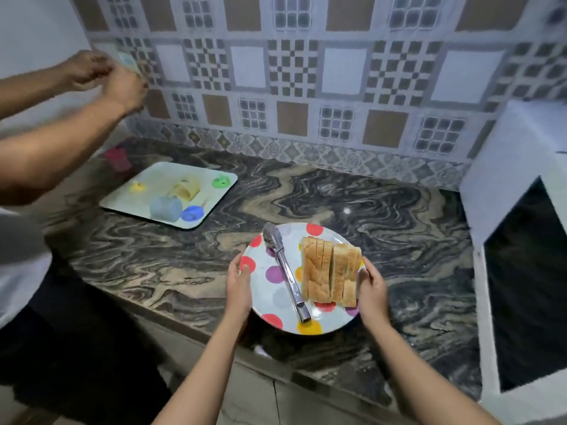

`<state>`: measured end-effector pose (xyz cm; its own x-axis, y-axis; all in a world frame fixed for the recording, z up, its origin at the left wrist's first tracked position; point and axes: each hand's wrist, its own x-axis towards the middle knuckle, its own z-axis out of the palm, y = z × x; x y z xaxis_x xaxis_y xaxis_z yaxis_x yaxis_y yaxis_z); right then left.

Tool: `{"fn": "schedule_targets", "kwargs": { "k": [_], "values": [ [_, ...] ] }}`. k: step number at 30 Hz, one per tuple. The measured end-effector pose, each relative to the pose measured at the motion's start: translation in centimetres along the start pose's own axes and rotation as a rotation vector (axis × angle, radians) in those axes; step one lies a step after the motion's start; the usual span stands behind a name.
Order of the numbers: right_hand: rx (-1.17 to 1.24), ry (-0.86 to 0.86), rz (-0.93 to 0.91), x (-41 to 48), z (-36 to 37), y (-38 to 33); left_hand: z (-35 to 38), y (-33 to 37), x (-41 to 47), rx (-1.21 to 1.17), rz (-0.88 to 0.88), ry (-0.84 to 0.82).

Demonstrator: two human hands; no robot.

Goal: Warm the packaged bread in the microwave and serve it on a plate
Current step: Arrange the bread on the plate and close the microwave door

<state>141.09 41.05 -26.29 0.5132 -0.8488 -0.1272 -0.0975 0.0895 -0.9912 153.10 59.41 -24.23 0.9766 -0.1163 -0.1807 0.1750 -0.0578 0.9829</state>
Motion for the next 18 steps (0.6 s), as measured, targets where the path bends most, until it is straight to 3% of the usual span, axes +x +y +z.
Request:
{"fn": "schedule_targets", "kwargs": {
  "k": [10,18],
  "values": [
    [-0.113,0.334,0.082,2.8,-1.3,1.8,6.7,-1.7,6.2,0.19,0.002,-0.27],
    [-0.286,0.389,0.102,3.3,-2.4,2.0,7.9,-2.6,7.2,0.488,0.082,-0.336]
  ]
}}
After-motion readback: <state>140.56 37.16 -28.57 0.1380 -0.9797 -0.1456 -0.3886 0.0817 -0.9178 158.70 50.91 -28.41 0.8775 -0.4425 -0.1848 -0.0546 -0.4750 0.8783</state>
